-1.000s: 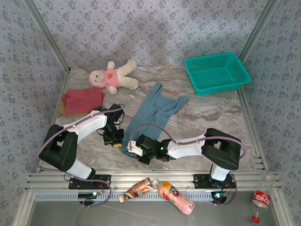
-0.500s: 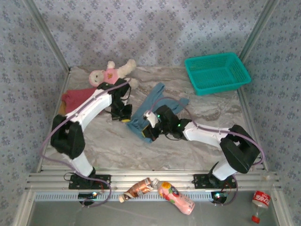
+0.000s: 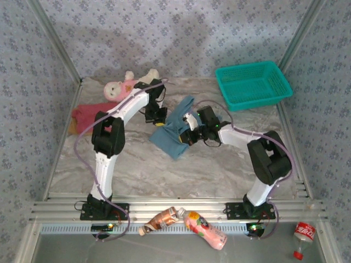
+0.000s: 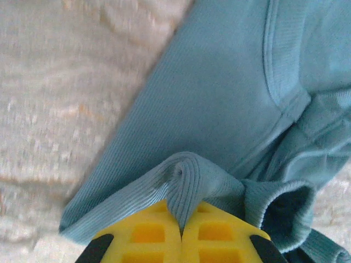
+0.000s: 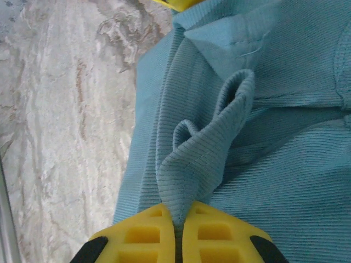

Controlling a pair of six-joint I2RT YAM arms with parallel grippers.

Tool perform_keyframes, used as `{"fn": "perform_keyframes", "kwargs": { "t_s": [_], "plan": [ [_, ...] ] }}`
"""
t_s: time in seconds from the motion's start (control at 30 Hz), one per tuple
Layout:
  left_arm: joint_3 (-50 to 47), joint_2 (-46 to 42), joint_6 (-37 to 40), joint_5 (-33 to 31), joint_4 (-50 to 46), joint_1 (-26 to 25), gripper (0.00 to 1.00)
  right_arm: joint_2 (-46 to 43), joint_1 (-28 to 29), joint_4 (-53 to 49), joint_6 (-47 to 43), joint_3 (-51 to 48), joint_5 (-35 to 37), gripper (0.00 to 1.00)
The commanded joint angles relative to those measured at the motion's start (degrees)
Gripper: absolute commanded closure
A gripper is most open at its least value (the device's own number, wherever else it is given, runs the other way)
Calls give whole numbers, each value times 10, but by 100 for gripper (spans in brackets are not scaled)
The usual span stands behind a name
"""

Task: Fold and stack the tank tops

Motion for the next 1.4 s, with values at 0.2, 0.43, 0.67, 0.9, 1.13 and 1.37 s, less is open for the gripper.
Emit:
{"fn": "perform_keyframes", "kwargs": {
  "t_s": [0.2,0.43,0.67,0.9,1.13,1.37],
  "plan": [
    [100,69,2,13,-7,16,76,88,-41,-26,-30,68,-1,86],
    [149,76,-4,5,16,17,63,100,-55,10,-4,69,101,74],
    [164,43,4,-26,-1,18,55,76,-66,10,8,63,200,73],
    [67,-26,24,-14,-7,10,54,-5,-60,4,-3,29,207,72],
    [-117,-98,26,-36,22,11,53,-62,31,53,17,-48,158,68],
    [-256,-144,-2,-12,117,31,51,-43,149,88,-88,-70,215,51]
  ]
}}
